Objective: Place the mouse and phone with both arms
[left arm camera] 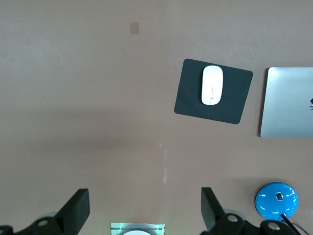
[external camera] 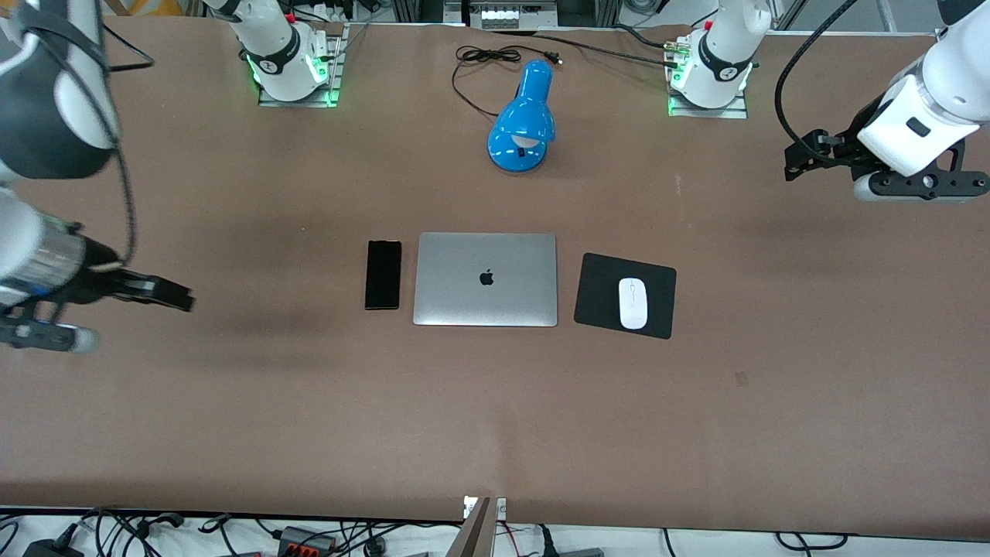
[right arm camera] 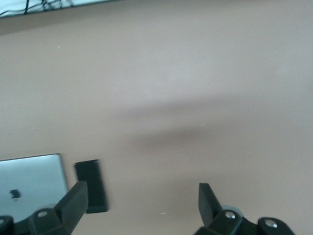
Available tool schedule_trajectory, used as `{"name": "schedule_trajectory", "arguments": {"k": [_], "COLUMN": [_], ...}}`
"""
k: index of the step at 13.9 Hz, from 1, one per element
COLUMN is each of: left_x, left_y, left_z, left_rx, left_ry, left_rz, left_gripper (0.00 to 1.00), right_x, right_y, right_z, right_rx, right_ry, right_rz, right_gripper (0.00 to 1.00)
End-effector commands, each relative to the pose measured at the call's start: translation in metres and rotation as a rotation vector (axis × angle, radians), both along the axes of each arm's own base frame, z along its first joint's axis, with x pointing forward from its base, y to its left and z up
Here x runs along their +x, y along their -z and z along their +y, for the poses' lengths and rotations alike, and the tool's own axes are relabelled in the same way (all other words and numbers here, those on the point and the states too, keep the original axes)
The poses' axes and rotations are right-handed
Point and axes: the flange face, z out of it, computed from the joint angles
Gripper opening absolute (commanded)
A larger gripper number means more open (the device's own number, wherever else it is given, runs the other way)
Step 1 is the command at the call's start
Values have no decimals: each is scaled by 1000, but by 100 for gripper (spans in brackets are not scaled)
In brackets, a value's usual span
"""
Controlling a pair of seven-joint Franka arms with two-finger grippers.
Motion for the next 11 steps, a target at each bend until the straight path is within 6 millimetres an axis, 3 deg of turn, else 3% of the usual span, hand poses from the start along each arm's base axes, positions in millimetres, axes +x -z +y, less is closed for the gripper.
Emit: {"name": "schedule_trajectory", "arguments": {"k": [1, 4, 6, 11], "left_x": [-9, -13, -14, -12], "left_y": [0, 3, 7, 6], "left_z": [-1, 9, 13, 12], "left_rx": [-18, -17, -23, -29], "left_ry": [9, -11, -21, -31], "left_rz": [-27, -18, -10, -11], "left_gripper": [100, 100, 100, 100], "right_x": [-17, -34, -47, -101], "right_y": [-25, -43, -41, -21], "right_z": [-42, -67, -71, -66], "right_rx": [-36, -55, -58, -55], "right_ry": [-54, -72, -79, -127], "right_rz": [-20, -39, -45, -50], "right_gripper": [100, 100, 100, 100]}}
